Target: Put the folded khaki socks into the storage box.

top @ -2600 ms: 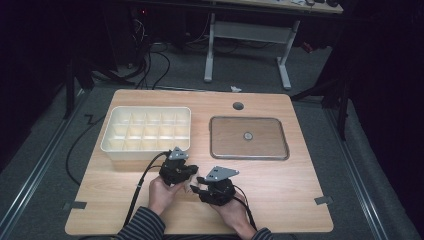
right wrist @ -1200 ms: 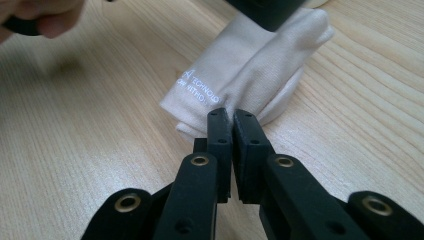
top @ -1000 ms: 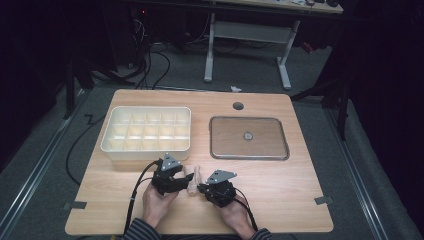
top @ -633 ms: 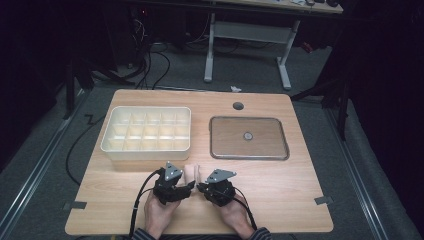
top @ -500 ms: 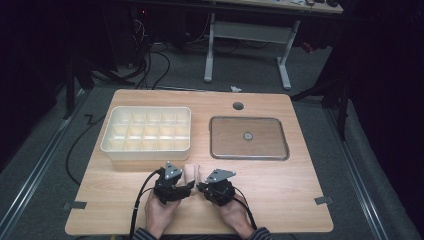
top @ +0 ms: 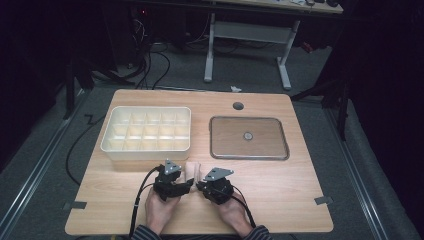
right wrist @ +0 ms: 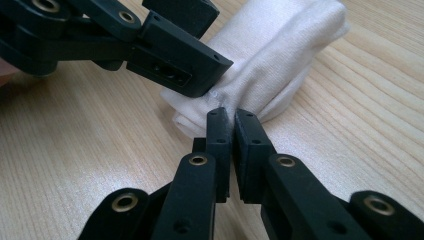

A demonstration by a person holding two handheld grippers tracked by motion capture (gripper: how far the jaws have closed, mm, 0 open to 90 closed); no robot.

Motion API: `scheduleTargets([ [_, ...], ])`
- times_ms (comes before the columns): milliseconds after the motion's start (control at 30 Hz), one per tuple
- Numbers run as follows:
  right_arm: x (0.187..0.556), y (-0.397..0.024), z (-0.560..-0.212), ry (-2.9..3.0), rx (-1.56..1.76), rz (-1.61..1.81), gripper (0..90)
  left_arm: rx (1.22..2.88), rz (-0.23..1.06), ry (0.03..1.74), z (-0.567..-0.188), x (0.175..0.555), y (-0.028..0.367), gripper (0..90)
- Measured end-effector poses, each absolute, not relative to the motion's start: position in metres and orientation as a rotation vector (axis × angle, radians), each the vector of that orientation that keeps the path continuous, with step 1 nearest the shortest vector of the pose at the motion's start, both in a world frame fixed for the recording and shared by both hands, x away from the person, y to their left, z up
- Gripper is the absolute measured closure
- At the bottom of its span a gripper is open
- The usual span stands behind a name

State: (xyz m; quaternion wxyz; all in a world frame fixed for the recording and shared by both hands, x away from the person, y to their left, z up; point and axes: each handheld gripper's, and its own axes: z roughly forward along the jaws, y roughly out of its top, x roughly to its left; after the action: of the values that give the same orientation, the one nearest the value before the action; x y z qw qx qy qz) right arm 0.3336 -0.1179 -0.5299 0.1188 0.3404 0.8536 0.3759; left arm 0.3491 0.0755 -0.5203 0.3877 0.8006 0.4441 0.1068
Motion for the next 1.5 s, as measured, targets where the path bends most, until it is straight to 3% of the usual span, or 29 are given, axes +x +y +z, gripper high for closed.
scheduleTargets([
  [400,0.332,-0.114,-0.531,2.471,0.972,1.085,84.9,2.054,0.315,1.089,-0.525,0.354,0.077,43.8],
  [900,0.327,-0.119,-0.524,2.423,0.981,1.087,69.2,1.981,0.283,1.109,-0.518,0.355,0.087,46.1],
  [1500,0.318,-0.158,-0.516,2.311,1.039,1.058,61.6,1.956,0.225,1.135,-0.502,0.37,0.088,43.5],
])
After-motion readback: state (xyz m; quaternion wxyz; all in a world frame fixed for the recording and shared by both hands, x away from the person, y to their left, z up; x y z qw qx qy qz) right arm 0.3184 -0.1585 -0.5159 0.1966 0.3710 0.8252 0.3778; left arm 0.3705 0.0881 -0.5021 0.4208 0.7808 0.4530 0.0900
